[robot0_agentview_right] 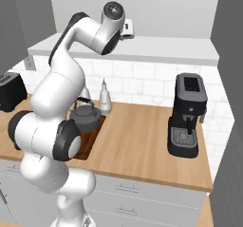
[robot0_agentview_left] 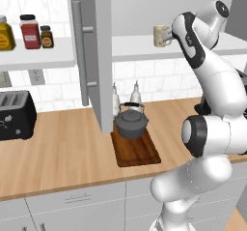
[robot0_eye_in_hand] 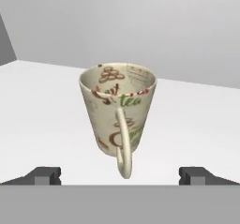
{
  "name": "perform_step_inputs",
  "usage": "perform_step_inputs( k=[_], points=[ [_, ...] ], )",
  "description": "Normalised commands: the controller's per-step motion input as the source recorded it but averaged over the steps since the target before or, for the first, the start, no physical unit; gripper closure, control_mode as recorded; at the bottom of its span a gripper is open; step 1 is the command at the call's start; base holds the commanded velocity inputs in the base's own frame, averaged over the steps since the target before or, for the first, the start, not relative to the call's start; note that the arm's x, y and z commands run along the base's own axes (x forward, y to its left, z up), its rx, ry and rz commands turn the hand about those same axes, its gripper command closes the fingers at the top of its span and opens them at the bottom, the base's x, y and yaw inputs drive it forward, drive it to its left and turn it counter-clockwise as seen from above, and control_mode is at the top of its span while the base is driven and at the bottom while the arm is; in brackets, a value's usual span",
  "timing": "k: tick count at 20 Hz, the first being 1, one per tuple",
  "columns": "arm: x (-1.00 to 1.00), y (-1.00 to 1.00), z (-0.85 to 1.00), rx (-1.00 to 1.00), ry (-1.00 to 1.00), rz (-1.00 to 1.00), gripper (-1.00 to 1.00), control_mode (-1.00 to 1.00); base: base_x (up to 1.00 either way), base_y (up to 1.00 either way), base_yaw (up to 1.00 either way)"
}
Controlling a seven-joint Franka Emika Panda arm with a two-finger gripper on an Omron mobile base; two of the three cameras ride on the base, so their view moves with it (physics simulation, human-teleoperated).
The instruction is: Pick the kettle from the counter and place it on the tray. Then pick the mug from the cabinet and place it on the tray. Then close the cabinet doors.
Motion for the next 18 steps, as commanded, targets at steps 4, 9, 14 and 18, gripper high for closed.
perform_step_inputs(
  k=[4,9,14,18],
  points=[
    [0.09,0.00,0.00,0.00,0.00,0.00,-1.00,-1.00,0.00,0.00,0.00],
    [0.09,0.00,0.00,0.00,0.00,0.00,-1.00,-1.00,0.00,0.00,0.00],
    [0.15,0.00,0.00,0.00,0.00,0.00,-1.00,-1.00,0.00,0.00,0.00],
    [0.10,0.00,0.00,0.00,0.00,0.00,-1.00,-1.00,0.00,0.00,0.00]
  ],
)
